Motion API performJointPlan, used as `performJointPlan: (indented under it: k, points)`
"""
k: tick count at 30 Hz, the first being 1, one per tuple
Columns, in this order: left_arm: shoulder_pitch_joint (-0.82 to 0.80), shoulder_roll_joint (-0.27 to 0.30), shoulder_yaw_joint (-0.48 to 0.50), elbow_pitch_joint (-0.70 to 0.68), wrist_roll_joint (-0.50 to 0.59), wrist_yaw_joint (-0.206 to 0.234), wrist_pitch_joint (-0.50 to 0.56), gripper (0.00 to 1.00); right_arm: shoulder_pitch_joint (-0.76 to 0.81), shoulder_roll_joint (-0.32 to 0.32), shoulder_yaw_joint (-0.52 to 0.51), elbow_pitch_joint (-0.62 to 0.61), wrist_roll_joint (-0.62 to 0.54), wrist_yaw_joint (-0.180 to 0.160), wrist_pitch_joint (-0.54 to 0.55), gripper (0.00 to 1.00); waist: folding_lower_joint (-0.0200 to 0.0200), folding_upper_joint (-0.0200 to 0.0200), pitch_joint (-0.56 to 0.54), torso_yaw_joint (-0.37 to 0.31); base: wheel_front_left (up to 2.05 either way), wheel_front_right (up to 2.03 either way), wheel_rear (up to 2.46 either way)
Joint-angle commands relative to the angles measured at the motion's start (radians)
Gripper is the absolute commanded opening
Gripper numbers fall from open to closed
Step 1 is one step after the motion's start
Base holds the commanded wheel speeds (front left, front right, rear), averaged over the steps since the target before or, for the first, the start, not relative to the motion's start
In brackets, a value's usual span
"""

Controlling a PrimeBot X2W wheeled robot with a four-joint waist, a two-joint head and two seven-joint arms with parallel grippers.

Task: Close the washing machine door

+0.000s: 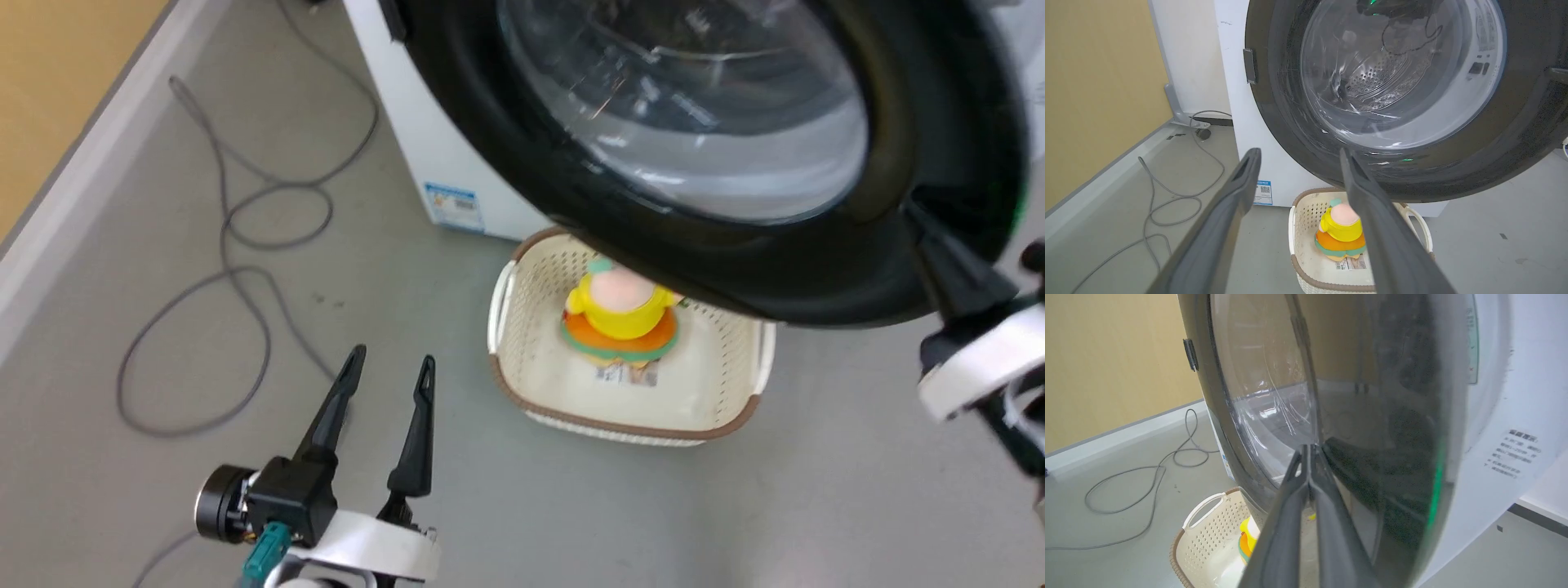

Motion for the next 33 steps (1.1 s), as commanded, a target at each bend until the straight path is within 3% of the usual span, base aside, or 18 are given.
performJointPlan:
  k: [1, 13, 23, 33]
  points:
    - [-0.021, -0.008, 0.004, -0.002, 0.007, -0.007, -0.004, 1.00, -0.036, -0.014, -0.002, 0.021, 0.023, 0.000, 0.006, 0.00, -0.0001, 0.0000, 0.026, 0.020, 0.00, 0.00, 0.00]
    - [-0.063, -0.038, 0.007, -0.012, 0.023, -0.027, -0.004, 1.00, -0.313, -0.097, 0.006, 0.248, 0.127, 0.000, 0.087, 0.00, -0.0001, 0.0000, 0.105, 0.054, 0.00, 0.00, 0.00]
    - [-0.078, -0.046, 0.005, -0.009, 0.025, -0.036, -0.004, 1.00, -0.496, -0.095, -0.041, 0.439, 0.139, 0.000, 0.123, 0.00, -0.0001, 0.0000, 0.128, 0.071, 0.00, 0.00, 0.00]
    - [-0.077, -0.049, 0.016, 0.002, 0.022, -0.030, -0.004, 1.00, -0.516, -0.077, -0.028, 0.516, 0.151, 0.000, 0.071, 0.00, -0.0001, 0.0000, 0.091, 0.054, 0.00, 0.00, 0.00]
